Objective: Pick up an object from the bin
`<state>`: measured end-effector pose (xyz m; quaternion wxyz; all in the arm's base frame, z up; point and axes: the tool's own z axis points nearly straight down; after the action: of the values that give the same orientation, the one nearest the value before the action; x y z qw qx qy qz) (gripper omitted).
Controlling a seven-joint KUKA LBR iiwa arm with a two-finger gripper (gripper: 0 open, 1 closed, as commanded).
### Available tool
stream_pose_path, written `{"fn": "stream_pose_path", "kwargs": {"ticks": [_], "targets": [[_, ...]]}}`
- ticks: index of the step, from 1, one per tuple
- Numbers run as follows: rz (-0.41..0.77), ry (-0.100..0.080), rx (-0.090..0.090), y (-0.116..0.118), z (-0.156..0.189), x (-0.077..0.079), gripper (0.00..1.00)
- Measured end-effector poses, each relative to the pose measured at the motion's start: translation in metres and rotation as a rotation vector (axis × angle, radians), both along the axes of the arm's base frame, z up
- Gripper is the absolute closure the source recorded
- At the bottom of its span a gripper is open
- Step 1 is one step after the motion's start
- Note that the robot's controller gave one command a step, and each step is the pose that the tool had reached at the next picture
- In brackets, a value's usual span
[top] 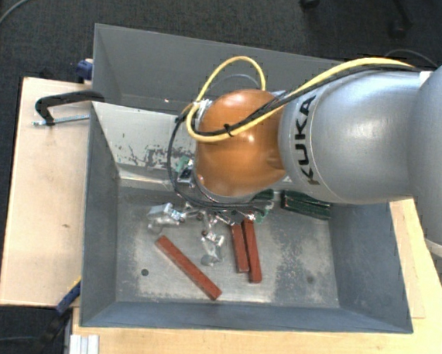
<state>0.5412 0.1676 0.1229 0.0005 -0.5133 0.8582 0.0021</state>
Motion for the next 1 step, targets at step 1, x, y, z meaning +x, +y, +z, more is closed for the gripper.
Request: {"fn": "stream_pose_path", "kwargs": {"ticks": [1], "targets": [[0.427, -0.005, 0.001, 0.0377, -0.0534, 0.0216, 0.00]]}}
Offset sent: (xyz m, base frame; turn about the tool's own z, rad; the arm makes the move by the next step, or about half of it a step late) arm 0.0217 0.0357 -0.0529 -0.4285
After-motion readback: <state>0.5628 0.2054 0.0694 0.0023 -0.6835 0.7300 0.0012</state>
